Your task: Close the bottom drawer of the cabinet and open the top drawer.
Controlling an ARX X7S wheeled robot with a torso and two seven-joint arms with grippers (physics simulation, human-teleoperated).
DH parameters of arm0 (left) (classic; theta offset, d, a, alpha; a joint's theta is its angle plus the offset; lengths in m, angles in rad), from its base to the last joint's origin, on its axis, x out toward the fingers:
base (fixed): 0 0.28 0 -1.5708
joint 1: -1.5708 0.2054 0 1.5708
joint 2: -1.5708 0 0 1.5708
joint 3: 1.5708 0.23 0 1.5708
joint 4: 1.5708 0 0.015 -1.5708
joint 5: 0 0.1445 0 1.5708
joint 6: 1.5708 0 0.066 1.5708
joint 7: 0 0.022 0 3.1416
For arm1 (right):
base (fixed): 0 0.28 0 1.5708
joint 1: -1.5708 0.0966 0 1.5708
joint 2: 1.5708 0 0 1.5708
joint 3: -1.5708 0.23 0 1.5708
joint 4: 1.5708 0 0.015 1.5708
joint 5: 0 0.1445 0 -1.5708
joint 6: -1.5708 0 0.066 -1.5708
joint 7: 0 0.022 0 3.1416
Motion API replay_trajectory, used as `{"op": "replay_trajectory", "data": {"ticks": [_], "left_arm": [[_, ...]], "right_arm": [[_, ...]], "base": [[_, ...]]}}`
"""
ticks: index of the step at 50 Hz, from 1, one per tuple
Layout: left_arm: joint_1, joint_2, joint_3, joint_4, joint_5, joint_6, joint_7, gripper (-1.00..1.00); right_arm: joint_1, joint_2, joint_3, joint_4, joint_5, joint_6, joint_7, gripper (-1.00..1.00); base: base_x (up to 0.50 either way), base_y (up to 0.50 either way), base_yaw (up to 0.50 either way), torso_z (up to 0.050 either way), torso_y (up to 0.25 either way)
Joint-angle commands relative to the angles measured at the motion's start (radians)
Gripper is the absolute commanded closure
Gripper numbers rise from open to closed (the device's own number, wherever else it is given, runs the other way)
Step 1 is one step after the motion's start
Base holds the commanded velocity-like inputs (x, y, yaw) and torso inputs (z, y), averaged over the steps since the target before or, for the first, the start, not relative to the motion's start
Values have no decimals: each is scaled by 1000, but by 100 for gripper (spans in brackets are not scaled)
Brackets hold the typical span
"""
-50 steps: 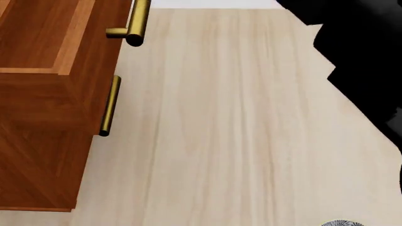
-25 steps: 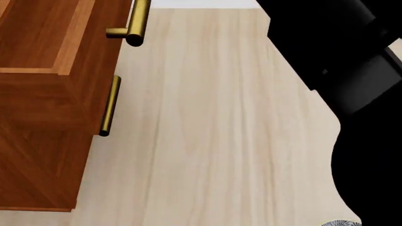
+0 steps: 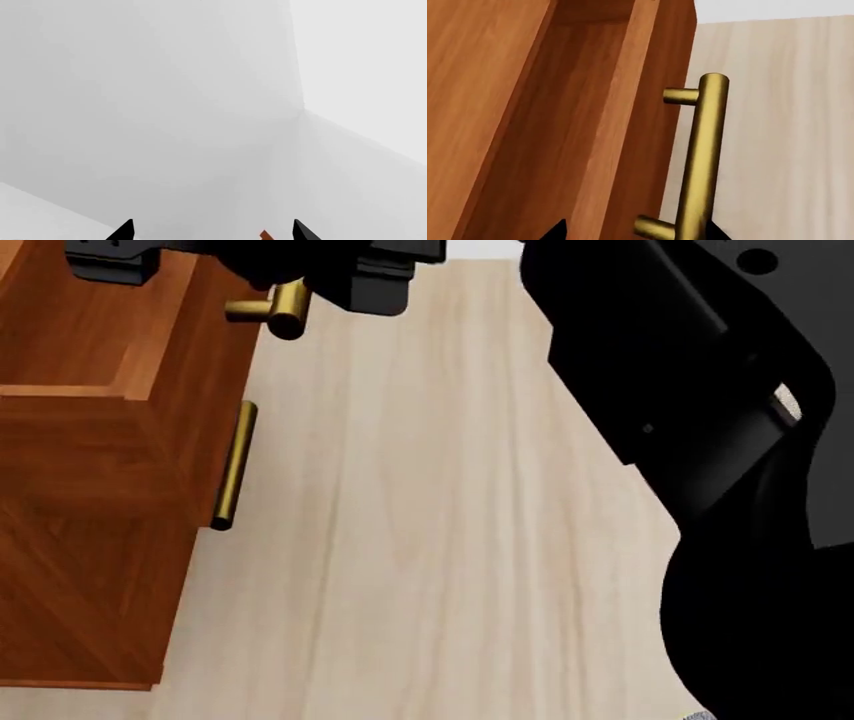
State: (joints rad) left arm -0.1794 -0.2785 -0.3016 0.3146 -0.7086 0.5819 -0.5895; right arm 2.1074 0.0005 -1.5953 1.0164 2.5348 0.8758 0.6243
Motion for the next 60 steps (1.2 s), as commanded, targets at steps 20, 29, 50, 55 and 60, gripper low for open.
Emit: {"op": "replay_trajectory", "data": {"ticks": [20,29,50,55,60], "left_arm": [[1,8,-6,-5,-27,26,12,-100],[0,13,-8,-8,-41,39,20,-100],[9,21,-13,-2,-74,67,41,-100],[10,22,-14,0,-72,67,38,-100],[9,21,-14,0,-70,65,36,-100]], "right_arm": [[-106,0,-99,179,-103,83,198,-100],[-84,0,-98,152,-212,136,291,-100],[-55,0,-153,260,-361,280,400,-100],[-18,5,-421,292,-161,259,365,-100],[21,15,-838,292,156,228,301,-100]], "base": [[3,0,0,0,-8],[3,0,-1,0,-8],[6,0,-1,0,-11],[5,-1,-1,0,-12],[2,-3,-5,0,-7]]}}
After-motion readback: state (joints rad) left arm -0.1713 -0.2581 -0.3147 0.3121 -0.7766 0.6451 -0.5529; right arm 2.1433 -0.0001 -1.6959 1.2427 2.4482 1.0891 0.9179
